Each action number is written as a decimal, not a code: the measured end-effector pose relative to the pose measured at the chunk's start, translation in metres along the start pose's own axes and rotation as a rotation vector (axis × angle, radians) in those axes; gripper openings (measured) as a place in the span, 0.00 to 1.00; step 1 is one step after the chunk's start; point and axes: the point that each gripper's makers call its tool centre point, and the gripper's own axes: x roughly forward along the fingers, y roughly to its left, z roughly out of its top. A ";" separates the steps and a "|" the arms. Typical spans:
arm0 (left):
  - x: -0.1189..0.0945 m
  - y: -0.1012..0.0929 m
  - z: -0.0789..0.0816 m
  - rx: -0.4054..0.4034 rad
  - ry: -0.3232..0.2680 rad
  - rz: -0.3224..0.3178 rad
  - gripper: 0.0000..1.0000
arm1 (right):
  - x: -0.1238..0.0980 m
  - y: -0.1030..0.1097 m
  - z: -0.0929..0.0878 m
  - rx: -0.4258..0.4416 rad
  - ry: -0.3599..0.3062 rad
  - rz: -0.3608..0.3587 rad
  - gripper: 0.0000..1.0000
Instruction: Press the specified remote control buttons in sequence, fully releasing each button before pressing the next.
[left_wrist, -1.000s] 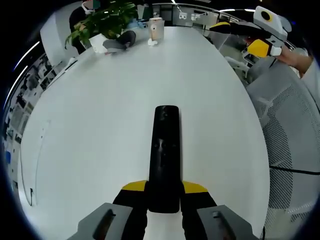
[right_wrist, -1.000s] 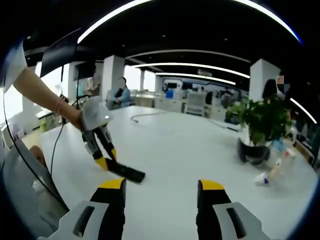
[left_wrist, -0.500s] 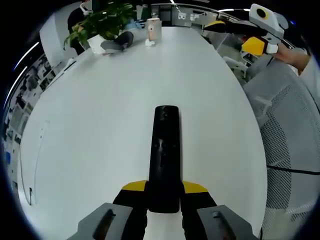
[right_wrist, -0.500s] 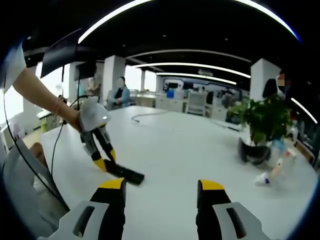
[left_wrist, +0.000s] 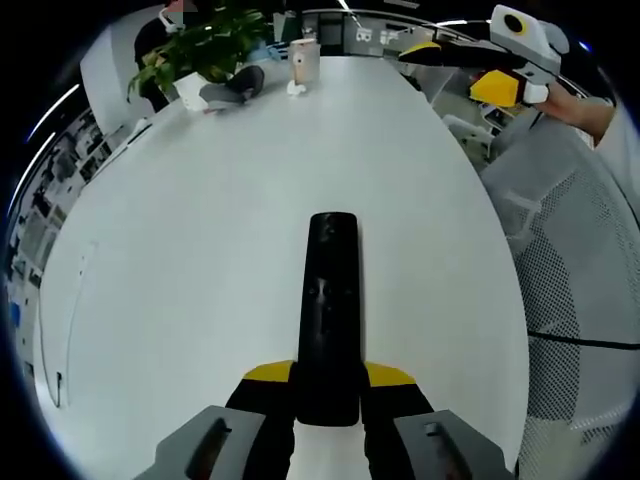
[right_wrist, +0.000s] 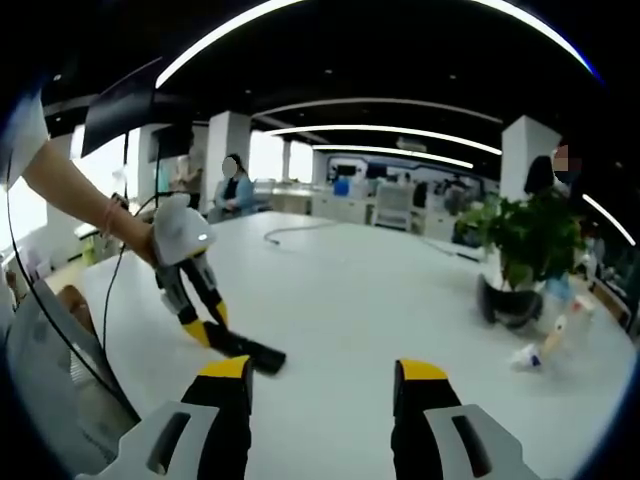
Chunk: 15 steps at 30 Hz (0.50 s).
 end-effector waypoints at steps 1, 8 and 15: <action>0.000 -0.001 0.000 0.000 -0.001 -0.001 0.24 | 0.000 0.000 0.000 0.000 0.000 -0.001 0.54; 0.000 -0.006 0.000 0.000 -0.007 0.000 0.24 | 0.000 0.000 0.000 -0.004 0.001 0.000 0.54; -0.001 -0.009 -0.001 -0.001 -0.010 0.000 0.24 | 0.000 0.000 0.000 -0.006 0.000 -0.002 0.54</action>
